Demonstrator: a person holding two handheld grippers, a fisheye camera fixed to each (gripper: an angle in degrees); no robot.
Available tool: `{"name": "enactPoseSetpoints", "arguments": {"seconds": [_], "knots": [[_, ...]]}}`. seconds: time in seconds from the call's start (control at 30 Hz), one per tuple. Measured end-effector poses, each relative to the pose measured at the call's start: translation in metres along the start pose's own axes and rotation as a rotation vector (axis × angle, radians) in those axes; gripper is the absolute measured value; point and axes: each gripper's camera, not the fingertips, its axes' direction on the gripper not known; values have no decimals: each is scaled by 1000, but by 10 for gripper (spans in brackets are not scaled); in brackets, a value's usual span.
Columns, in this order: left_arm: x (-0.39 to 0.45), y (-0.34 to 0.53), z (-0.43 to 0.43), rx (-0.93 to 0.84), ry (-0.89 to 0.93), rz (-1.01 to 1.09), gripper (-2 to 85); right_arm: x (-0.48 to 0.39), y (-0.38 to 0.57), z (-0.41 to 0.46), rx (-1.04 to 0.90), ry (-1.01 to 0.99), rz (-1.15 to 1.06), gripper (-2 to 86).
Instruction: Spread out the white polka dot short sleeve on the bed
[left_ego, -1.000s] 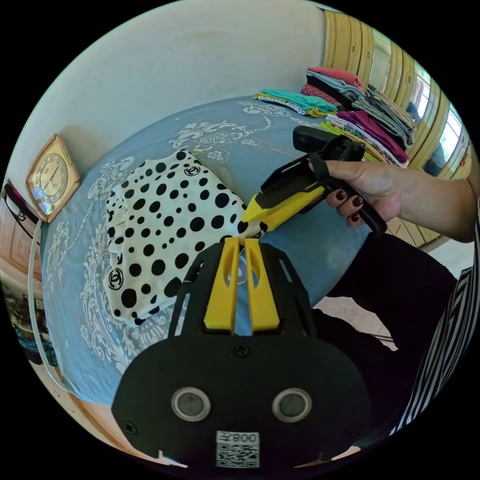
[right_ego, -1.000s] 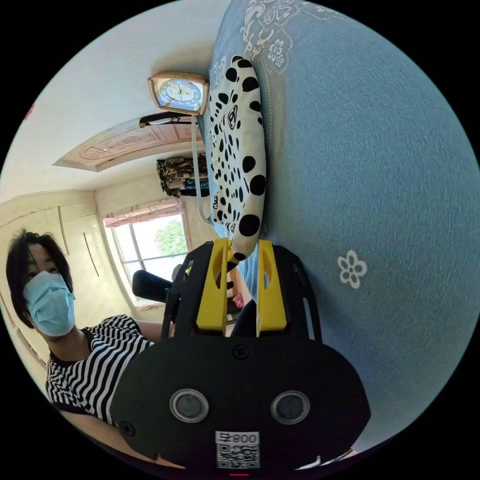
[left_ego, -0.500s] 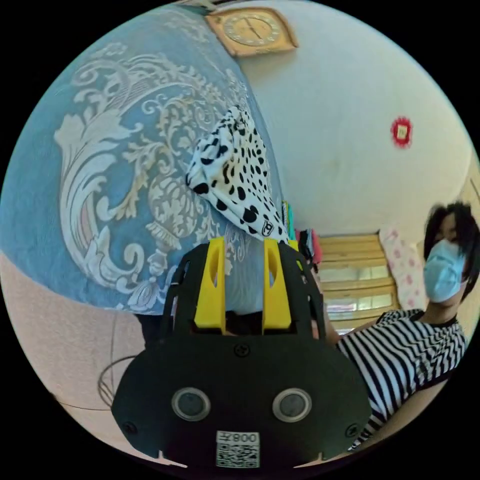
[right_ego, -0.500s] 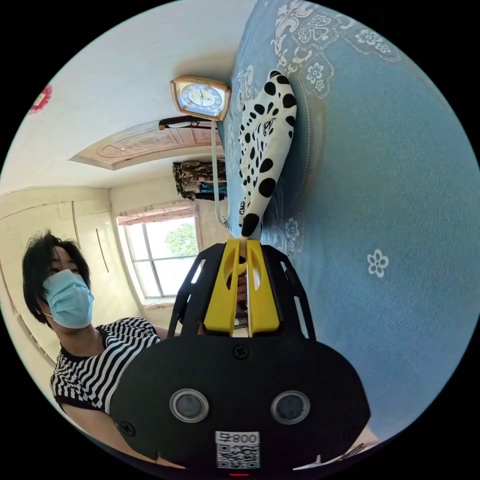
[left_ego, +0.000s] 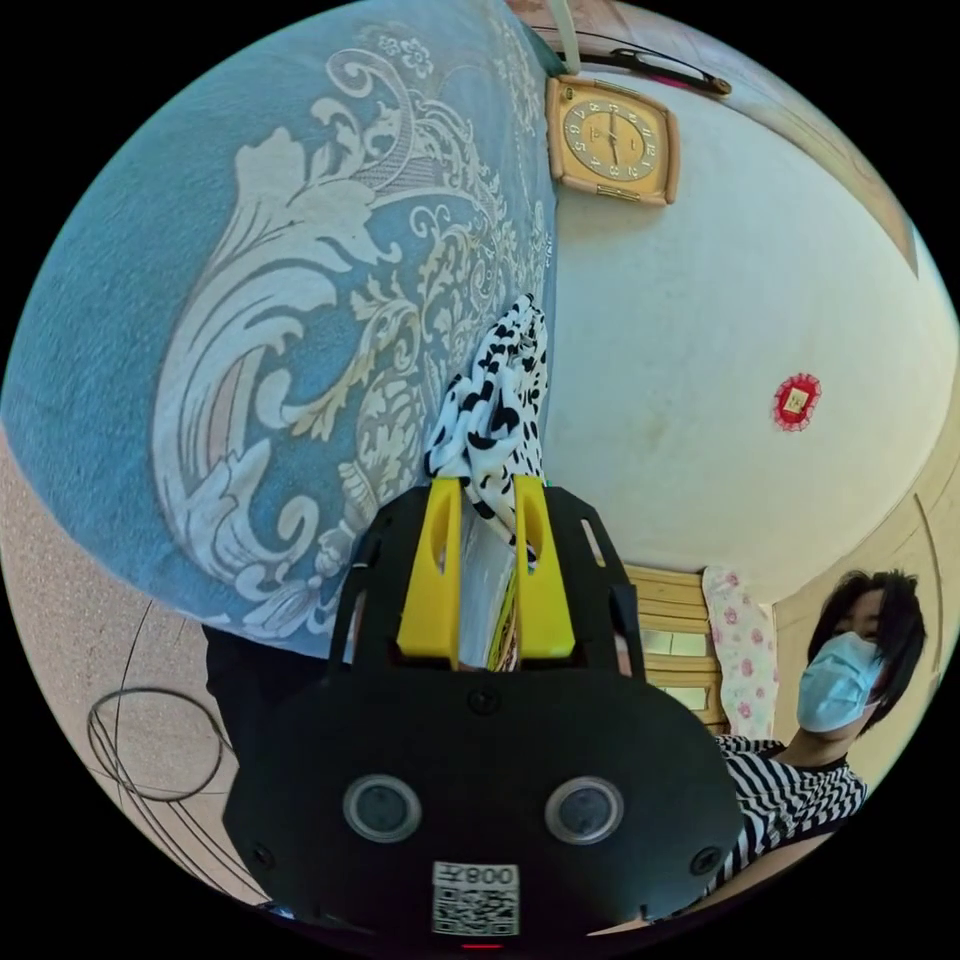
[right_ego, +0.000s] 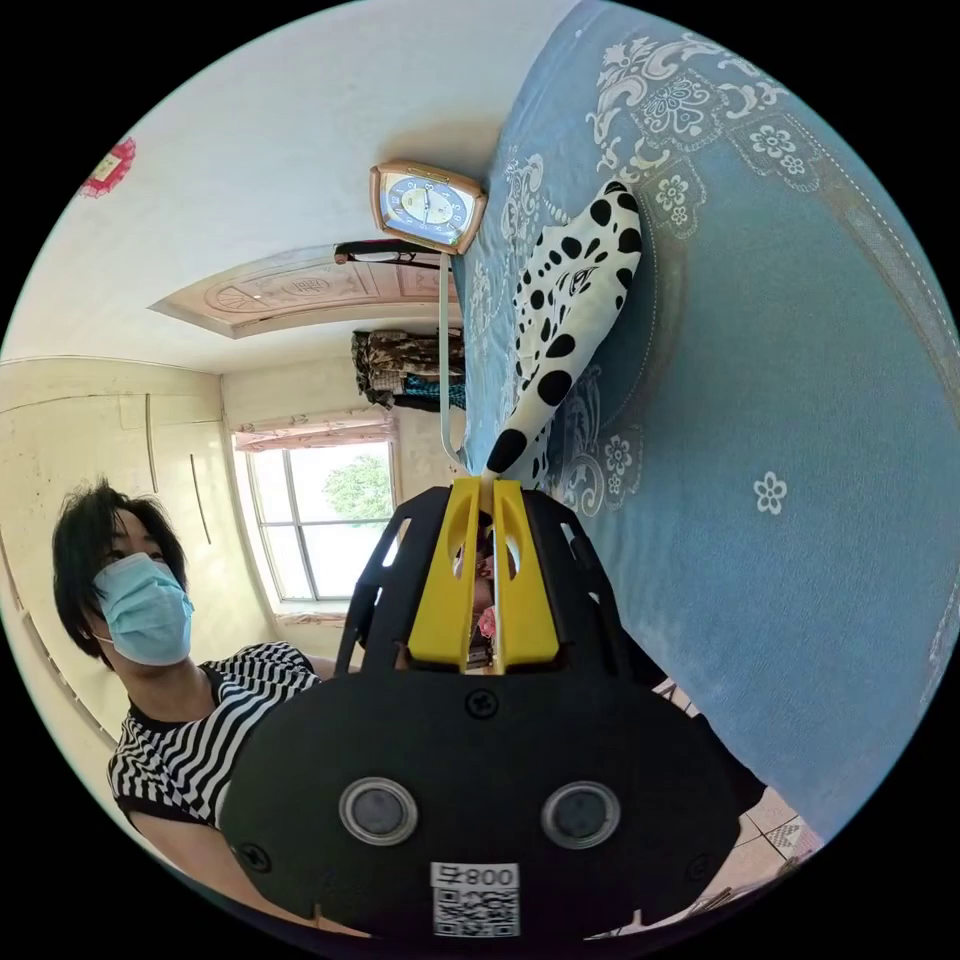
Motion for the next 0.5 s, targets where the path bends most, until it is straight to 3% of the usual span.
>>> {"name": "enactPoseSetpoints", "arguments": {"seconds": [0.5], "knots": [[-37, 29, 2, 15, 30, 26, 25, -94, 160, -5, 44, 22, 27, 20]]}}
